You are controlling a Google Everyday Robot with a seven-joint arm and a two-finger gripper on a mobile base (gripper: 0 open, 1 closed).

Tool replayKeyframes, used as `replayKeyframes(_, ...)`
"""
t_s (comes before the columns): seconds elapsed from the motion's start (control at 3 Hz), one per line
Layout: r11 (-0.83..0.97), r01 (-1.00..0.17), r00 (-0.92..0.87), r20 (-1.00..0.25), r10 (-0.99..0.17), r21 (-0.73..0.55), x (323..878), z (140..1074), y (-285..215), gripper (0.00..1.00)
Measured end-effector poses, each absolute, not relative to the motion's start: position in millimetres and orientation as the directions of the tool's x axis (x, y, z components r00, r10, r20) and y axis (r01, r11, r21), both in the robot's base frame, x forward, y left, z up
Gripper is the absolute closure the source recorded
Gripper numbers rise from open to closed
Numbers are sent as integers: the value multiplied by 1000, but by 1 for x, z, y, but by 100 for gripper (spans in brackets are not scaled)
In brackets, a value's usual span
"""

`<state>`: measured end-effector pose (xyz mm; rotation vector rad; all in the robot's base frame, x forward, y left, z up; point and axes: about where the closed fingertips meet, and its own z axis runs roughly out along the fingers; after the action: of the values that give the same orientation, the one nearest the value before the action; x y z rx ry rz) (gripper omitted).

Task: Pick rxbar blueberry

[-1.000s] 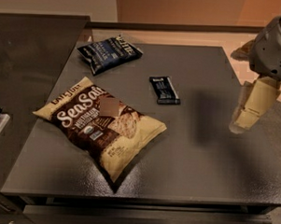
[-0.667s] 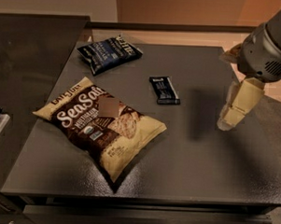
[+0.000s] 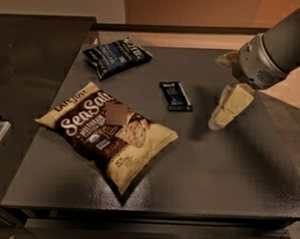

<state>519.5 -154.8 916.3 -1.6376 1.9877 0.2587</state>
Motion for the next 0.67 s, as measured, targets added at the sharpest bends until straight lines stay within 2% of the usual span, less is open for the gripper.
replayKeyframes(0.67, 226, -953, -60, -604, -794, -202, 561, 895, -128, 0)
